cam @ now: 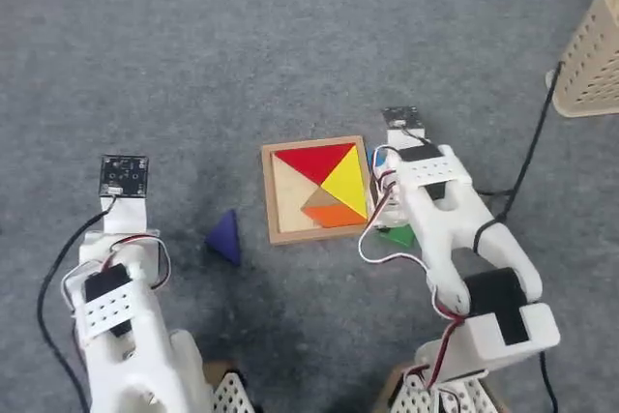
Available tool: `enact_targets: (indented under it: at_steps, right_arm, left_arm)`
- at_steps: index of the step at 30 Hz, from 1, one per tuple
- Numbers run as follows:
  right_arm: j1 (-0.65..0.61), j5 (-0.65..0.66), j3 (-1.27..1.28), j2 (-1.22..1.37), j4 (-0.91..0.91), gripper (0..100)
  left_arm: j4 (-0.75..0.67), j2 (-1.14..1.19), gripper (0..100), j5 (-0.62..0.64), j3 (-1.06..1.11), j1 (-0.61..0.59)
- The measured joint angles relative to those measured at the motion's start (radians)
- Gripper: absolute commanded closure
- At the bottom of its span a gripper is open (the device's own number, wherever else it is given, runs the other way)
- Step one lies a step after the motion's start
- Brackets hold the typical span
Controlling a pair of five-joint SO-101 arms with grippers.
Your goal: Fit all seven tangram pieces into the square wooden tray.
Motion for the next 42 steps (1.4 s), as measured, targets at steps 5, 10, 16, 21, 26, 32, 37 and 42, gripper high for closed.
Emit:
enact_targets:
  at_steps: [5,10,16,21,26,32,37,42]
  right_arm:
    - [0.094,0.000,-0.029,0.014,0.025,78.4]
    - [0.126,0.000,-0.137,0.032,0.138,78.3]
    - [0.084,-0.031,-0.184,0.058,0.157,78.3]
    - [0.097,-0.031,-0.180,0.104,0.121,78.3]
    - [0.118,-0.032,-0.189,0.163,0.107,78.6]
    - [0.115,-0.035,-0.245,0.226,0.135,78.6]
    - [0.115,-0.035,-0.247,0.227,0.138,83.1]
    - [0.138,-0.032,-0.247,0.227,0.153,86.1]
  left_arm:
    - [0.000,0.000,99,0.000,0.000,0.000]
    - [0.000,0.000,99,0.000,0.000,0.000]
    - [0.000,0.000,99,0.000,0.000,0.002]
    - [0.000,0.000,99,0.000,0.000,-0.002]
    - [0.000,0.000,99,0.000,0.000,0.000]
    - [0.000,0.000,99,0.000,0.005,-0.002]
    - [0.000,0.000,99,0.000,0.005,-0.002]
    - [0.000,0.000,99,0.000,0.005,-0.002]
